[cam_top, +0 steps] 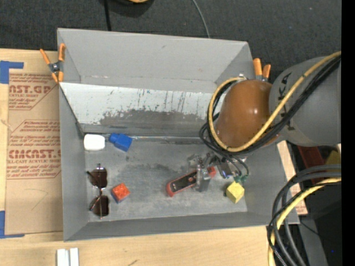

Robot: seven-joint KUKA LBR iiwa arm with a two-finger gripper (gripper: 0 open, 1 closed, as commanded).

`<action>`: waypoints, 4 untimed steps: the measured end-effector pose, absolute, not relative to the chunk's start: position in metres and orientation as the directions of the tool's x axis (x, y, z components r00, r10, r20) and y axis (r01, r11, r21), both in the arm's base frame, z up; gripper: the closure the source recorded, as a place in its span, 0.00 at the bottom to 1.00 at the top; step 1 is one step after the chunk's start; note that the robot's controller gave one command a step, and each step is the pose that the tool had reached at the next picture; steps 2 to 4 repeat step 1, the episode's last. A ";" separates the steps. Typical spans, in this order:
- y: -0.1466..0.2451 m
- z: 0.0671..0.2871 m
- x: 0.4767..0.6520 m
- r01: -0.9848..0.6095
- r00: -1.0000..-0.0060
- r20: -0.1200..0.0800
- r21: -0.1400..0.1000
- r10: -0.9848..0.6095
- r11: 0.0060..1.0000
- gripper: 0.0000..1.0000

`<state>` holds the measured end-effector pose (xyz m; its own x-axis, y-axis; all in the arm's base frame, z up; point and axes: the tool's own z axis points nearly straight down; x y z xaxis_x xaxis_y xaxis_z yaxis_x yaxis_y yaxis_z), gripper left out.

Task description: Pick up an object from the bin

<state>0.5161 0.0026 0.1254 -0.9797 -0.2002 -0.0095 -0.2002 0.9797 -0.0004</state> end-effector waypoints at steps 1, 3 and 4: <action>0.005 0.128 0.521 -0.210 -0.978 -0.014 -0.002 -0.210 0.978 1.00; 0.005 0.128 0.521 -0.210 -0.978 -0.014 -0.002 -0.210 0.978 1.00; 0.005 0.128 0.521 -0.210 -0.978 -0.014 -0.002 -0.210 0.978 1.00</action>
Offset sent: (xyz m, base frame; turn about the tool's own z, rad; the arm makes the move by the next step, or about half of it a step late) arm 0.0098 0.0112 0.0094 -0.0282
